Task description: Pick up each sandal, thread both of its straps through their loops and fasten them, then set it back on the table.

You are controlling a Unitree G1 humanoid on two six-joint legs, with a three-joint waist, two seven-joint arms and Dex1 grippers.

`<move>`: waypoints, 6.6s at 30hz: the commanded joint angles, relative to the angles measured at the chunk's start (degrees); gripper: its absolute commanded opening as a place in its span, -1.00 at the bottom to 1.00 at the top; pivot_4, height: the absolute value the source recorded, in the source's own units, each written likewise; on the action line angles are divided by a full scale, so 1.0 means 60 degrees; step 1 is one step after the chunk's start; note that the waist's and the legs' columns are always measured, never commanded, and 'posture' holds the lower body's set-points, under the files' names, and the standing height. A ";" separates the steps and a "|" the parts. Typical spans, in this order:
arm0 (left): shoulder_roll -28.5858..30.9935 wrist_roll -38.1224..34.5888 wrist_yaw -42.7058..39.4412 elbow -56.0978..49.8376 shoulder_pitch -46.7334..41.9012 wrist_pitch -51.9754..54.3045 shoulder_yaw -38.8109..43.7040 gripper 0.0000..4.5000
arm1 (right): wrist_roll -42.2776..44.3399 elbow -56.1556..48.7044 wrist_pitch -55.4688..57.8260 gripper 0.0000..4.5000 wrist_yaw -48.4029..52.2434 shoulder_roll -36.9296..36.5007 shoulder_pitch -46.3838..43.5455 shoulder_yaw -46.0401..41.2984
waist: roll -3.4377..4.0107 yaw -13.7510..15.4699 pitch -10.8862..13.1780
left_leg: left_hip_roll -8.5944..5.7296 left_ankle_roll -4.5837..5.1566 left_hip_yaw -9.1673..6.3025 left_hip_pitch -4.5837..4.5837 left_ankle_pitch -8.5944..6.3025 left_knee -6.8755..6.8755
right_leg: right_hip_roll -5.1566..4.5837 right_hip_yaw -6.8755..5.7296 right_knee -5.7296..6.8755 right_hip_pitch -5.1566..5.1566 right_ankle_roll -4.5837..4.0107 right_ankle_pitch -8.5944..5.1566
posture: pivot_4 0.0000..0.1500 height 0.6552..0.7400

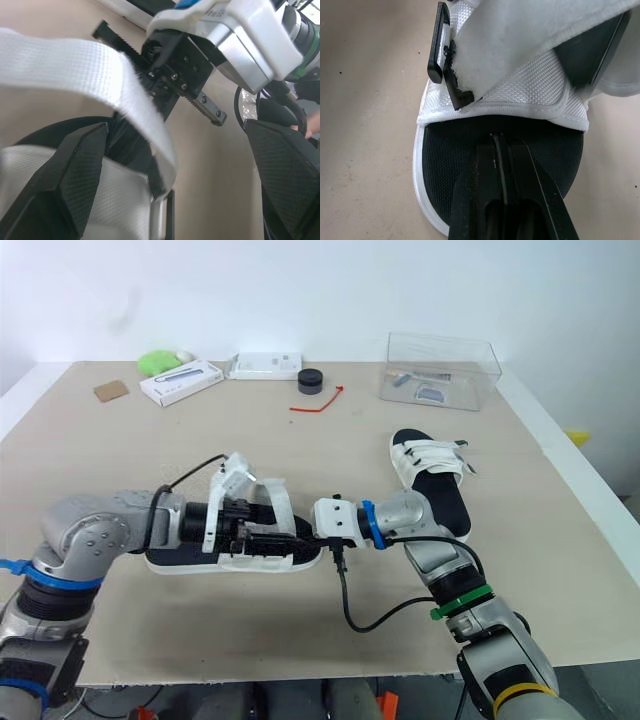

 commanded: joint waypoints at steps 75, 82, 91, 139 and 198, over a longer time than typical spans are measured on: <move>0.0664 0.1360 -0.4909 0.2711 -0.1215 -0.0231 -0.0584 -0.99 | -0.0308 -0.0402 0.0425 -1.00 -0.0053 -0.0326 0.0483 0.0171 | -0.0002 -0.0003 0.0001 | -0.0036 -0.0006 -0.0051 -0.0022 0.0004 -0.0012 | -0.0029 -0.0036 -0.0004 -0.0001 0.0015 -0.0021 | 1.00 1.00; 0.0629 0.1370 -0.4989 0.2752 -0.1195 -0.0170 -0.0549 -0.99 | -0.0305 -0.0405 0.0417 -1.00 -0.0040 -0.0333 0.0489 0.0171 | -0.0002 -0.0002 0.0002 | -0.0037 -0.0006 -0.0053 -0.0022 0.0003 -0.0012 | -0.0029 -0.0038 -0.0004 -0.0001 0.0016 -0.0023 | 1.00 1.00; 0.0450 0.2135 -0.4536 0.3182 -0.1098 -0.0634 -0.0835 -0.99 | -0.0305 -0.0474 0.0421 -1.00 0.0009 -0.0352 0.0514 0.0204 | -0.0002 -0.0001 0.0001 | -0.0037 -0.0004 -0.0054 -0.0022 0.0002 -0.0013 | -0.0029 -0.0038 -0.0004 0.0000 0.0018 -0.0027 | 1.00 1.00; 0.0195 0.4413 -0.5446 0.3299 -0.1261 -0.2599 -0.2334 -0.99 | -0.0385 -0.0493 0.0340 -1.00 0.0021 -0.0316 0.0523 0.0241 | 0.0009 0.0001 -0.0015 | -0.0052 0.0037 -0.0058 -0.0004 -0.0032 -0.0012 | -0.0045 -0.0044 -0.0005 0.0024 0.0029 -0.0069 | 1.00 1.00; 0.0280 0.3564 -0.5315 0.1771 -0.0399 -0.3138 -0.1308 -0.97 | -0.0459 -0.0237 0.0132 -1.00 0.0092 -0.0368 0.0424 0.0169 | 0.0013 -0.0010 -0.0015 | -0.0043 0.0035 -0.0059 -0.0008 -0.0030 0.0003 | -0.0039 -0.0044 -0.0002 0.0023 0.0028 -0.0052 | 1.00 1.00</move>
